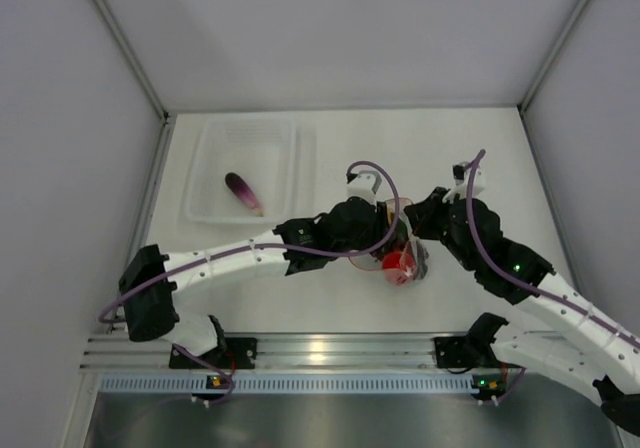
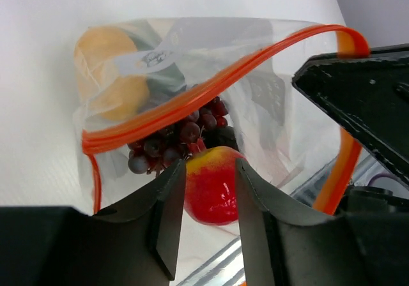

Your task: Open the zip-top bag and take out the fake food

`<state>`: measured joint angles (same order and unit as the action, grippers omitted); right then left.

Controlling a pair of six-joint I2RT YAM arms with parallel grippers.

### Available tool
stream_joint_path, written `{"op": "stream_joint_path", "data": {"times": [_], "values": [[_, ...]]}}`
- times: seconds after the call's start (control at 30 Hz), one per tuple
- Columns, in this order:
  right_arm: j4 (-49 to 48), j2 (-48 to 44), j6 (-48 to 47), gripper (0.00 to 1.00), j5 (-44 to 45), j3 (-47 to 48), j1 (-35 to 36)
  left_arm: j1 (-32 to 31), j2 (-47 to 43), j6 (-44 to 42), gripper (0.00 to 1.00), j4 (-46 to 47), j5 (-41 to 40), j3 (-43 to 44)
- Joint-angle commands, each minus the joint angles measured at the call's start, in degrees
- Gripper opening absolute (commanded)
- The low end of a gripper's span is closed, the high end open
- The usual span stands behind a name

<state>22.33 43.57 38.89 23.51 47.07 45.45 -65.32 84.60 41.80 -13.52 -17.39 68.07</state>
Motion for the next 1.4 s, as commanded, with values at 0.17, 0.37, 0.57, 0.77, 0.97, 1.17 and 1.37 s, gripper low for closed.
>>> {"op": "stream_joint_path", "data": {"times": [0.17,0.37,0.57,0.77,0.97,1.17,1.37], "values": [[13.7,-3.1,-7.5,0.0,1.0,3.3,-3.2,-0.4,8.7,0.5,0.61,3.8,10.6,4.2],[15.6,-5.2,-8.0,0.0,1.7,1.2,-5.6,-2.2,12.0,-0.8,0.68,2.3,14.8,5.2],[14.0,-4.9,-7.3,0.0,0.6,-1.2,-5.8,-3.7,12.9,-2.7,0.77,-4.0,12.0,6.9],[11.5,-6.3,-5.5,0.0,0.1,-3.0,-5.8,-4.9,15.5,-1.6,0.84,-4.4,11.2,6.6],[10.5,-8.6,-4.0,0.0,-1.8,-5.1,-5.8,-4.9,18.9,1.2,0.87,-4.4,8.2,7.3],[10.5,-10.9,-3.6,0.0,-2.0,-7.5,-5.8,-5.0,21.3,1.4,0.86,-4.3,6.2,7.7],[7.6,-10.2,-2.5,0.0,-1.8,-9.9,-5.8,-5.6,23.7,0.4,0.91,-4.4,5.3,7.9]]}}
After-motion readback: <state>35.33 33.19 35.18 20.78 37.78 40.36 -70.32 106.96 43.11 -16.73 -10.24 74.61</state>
